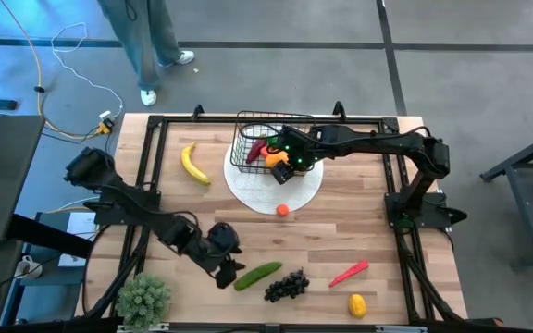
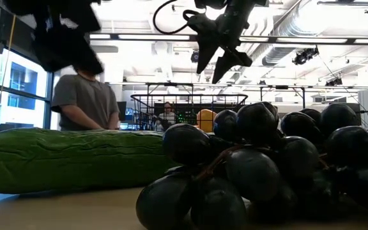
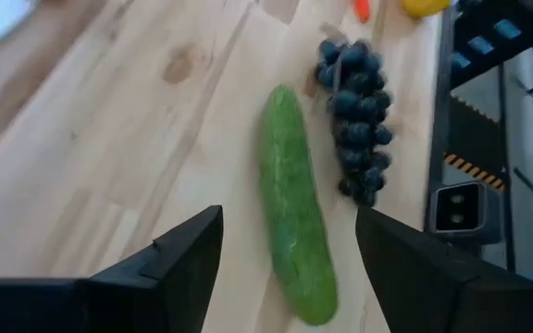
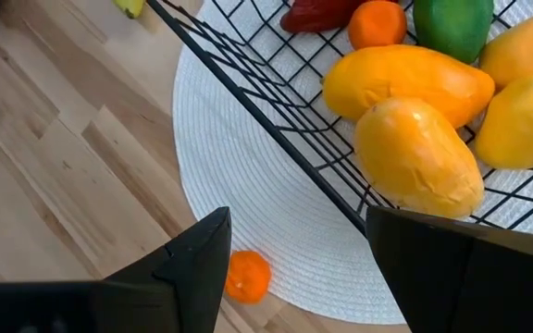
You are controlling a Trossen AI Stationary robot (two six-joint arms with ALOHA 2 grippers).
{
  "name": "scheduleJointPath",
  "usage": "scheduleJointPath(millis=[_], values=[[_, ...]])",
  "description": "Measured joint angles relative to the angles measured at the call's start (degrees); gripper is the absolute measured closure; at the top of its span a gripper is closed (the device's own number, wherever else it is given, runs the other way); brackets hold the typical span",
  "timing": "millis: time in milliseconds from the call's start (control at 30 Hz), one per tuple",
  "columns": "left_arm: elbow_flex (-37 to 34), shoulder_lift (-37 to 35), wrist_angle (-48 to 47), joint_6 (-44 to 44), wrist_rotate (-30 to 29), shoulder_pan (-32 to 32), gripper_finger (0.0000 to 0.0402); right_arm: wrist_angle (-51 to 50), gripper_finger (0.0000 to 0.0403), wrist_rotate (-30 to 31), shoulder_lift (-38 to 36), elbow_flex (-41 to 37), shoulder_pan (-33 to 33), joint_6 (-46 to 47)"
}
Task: Build produce basket
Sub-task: Put the cucumber into the wire basket
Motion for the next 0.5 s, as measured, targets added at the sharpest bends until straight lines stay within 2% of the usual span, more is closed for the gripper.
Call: scheduleJointPath(millis=[233,500], values=[[-0.05,6.59,6.84,-1.2,0.09,-0.22,0.0163,-0.01,0.0171,0.0,0.0,0.02,0.0,0.0],[-0.04,11.22,10.49,-1.8,0.5,-1.39,0.0163,-0.01,0.0171,0.0,0.0,0.02,0.0,0.0]])
